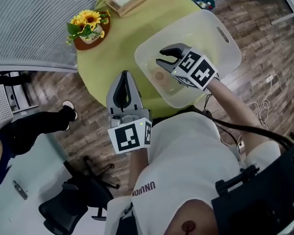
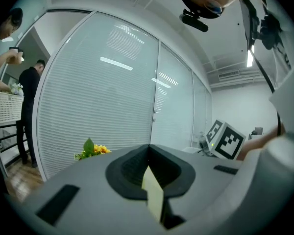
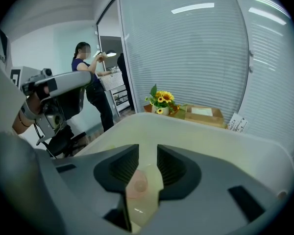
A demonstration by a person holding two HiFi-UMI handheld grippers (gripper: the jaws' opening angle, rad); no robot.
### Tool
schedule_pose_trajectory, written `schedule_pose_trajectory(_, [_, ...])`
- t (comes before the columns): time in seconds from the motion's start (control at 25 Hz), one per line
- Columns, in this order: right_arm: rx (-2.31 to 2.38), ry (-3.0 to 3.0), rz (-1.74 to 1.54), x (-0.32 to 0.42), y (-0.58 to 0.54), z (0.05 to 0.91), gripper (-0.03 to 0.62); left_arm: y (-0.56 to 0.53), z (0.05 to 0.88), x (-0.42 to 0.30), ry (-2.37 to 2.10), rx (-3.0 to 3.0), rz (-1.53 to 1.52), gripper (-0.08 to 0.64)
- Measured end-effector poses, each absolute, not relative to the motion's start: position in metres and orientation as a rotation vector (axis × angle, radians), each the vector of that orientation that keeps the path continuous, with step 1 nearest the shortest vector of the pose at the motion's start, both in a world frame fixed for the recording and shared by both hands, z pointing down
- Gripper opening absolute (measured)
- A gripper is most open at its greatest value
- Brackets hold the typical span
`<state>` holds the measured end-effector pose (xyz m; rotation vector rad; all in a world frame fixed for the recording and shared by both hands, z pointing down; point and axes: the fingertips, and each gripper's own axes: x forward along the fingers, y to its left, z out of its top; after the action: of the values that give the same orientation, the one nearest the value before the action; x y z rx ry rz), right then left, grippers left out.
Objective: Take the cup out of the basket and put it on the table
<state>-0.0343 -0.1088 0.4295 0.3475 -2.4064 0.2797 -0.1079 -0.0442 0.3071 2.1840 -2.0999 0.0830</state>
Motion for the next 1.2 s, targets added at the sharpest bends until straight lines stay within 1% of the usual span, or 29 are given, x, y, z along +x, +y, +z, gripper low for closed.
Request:
schedule_pose_trajectory(0.24, [0.288,-2.350,0.302,-0.039,-0.102,0.450,0.138,-0.043,0.310,-0.111,-2.079,2.195,0.079,0.011])
schedule_pose_trajectory(1.2, [0.080,-2.133,0.290,-0.038,-0.089,0.518,0.144,-0.051,0.319,-0.117,-2.039,2.207,0.052,0.011])
